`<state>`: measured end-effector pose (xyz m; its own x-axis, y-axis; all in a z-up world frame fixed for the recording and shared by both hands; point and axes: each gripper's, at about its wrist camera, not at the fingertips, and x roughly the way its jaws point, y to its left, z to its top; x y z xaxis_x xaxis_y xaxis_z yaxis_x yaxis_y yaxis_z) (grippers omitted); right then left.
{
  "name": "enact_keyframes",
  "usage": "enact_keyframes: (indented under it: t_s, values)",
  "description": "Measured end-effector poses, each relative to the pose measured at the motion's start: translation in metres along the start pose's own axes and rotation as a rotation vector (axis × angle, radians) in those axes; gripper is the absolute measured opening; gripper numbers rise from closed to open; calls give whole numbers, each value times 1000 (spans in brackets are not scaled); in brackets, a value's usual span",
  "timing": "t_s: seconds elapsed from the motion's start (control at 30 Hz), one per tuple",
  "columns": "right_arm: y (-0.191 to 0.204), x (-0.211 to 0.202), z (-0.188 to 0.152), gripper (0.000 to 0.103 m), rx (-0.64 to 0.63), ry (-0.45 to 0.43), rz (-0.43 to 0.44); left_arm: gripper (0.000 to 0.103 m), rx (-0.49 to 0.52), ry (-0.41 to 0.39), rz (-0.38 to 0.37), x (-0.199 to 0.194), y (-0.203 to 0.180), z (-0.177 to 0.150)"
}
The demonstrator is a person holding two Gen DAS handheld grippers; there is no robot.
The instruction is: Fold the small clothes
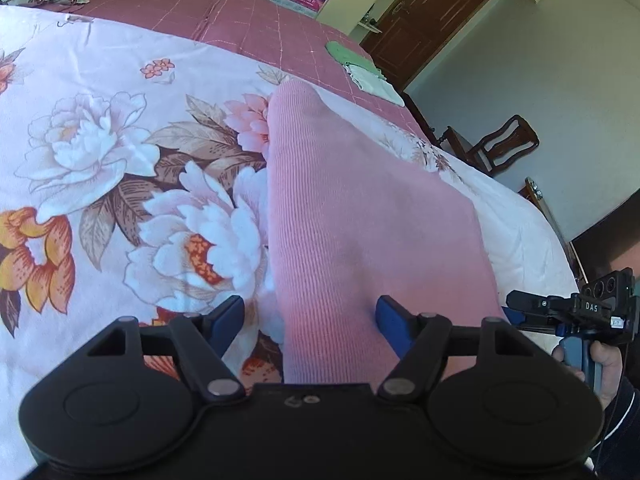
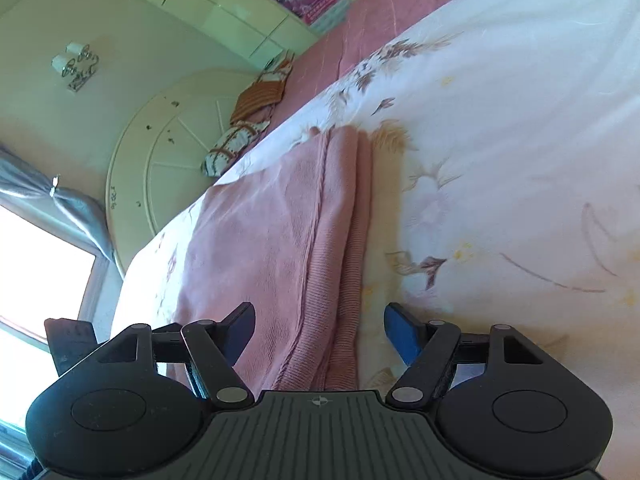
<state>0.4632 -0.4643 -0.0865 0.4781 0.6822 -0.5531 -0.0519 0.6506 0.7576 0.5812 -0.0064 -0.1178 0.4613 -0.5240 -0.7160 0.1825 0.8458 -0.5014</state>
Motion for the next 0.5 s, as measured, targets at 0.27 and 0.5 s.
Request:
enact_keyframes:
  t_s: [0.27,0.5]
  values:
    - [11,6,2,62,-97,59,-17,63,44,34,-4,8,-10,7]
    - [1,11,6,52,-57,42,-20,66,18,59,-25,27,-11,15]
